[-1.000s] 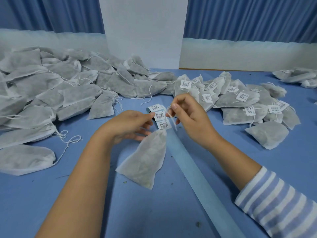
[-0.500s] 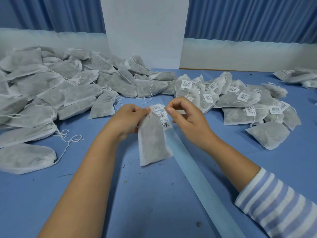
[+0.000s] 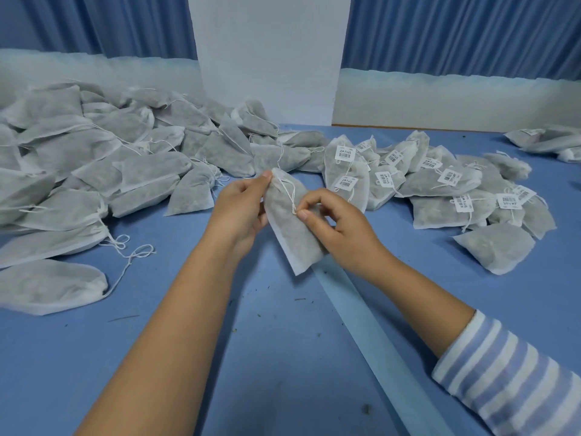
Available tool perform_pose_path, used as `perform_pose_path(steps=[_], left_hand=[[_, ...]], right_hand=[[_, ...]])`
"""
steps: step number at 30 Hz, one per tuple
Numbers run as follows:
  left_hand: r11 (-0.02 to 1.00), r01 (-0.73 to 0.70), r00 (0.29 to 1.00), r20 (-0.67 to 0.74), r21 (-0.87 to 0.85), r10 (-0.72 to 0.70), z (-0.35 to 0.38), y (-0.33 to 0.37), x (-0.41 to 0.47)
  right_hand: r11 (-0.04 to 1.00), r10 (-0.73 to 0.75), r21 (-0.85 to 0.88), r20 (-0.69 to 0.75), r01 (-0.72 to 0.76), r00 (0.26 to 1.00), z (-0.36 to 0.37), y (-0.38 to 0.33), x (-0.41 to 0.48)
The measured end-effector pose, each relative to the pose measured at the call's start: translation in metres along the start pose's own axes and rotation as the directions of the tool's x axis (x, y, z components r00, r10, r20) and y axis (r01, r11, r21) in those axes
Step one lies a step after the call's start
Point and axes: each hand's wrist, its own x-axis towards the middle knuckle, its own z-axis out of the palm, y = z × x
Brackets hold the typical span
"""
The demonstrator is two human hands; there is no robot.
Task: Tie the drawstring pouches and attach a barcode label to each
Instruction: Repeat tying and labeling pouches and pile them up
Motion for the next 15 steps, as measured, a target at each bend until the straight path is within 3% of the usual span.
perform_pose_path(steps=[2,5,10,13,15], left_hand=[[0.999,0.020,0.998,0.067,0.029,-0.022,-0.002,0.000,0.000],[0.963,0.067,0.978,0.176,0.259,-0.116,-0.005,0.001,-0.002],[0.921,0.085,0.966,0.196,0.381,-0.170,-0.001,-0.006,-0.005],[0.915,0.108,0.985,0.081,0.388,-0.151,-0.011,-0.005,0.002],[0.907,0.134,0.989,0.010,0.399,-0.151,-0.021,-0.004,0.008]], right_hand=[[0.999,0.026,0.035,-0.037,-0.025,0.999,-0.002,0.003,0.002],[0.996,0.043,0.087,-0.065,-0.037,0.997,-0.005,0.007,0.004],[0.995,0.040,0.093,-0.029,-0.037,0.999,-0.002,0.014,0.005],[0.957,0.244,0.174,-0.043,-0.233,0.969,-0.006,0.020,0.008],[0.920,0.391,0.042,-0.055,-0.389,0.919,-0.013,0.030,0.011]])
